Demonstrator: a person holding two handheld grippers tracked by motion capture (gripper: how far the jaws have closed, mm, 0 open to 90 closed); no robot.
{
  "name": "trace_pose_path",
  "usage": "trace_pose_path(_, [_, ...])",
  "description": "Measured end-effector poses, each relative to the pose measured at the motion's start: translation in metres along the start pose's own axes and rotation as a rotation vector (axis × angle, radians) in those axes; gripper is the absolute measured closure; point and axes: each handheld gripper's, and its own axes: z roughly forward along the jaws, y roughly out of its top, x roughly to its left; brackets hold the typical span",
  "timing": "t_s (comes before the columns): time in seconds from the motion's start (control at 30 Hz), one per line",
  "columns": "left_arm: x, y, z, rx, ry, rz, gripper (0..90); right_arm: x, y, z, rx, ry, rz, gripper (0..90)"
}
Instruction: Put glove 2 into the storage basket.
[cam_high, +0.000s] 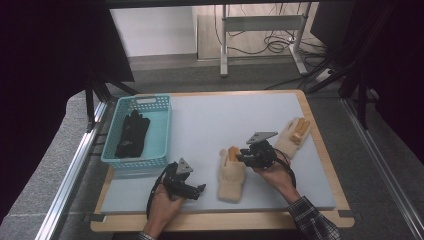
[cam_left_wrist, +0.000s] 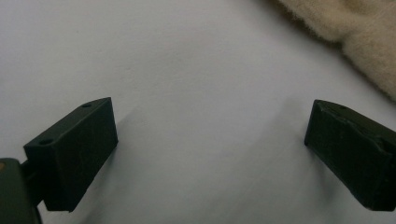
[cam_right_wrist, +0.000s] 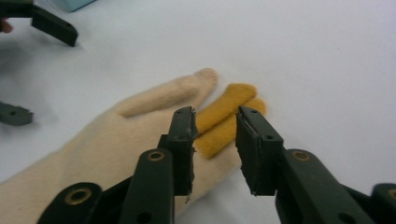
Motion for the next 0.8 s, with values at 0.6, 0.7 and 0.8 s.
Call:
trace_pose_path(0.6, [0.0, 0.0, 0.0, 0.003, 0.001, 0.003, 2.8, 0.023, 0.025, 0.062, 0.034, 0.049, -0.072, 64.5])
trace_pose_path(0.7, [0.0, 0.0, 0.0, 0.002, 0.0, 0.003, 2.8, 0.02, 0.026, 0.057, 0.019, 0.038, -0.068, 60.9])
trace_pose_path(0.8, [0.0, 0.0, 0.0, 0.001, 0.001, 0.002, 2.8, 0.008, 0.024, 0.047, 0.0, 0.031, -0.033, 55.5])
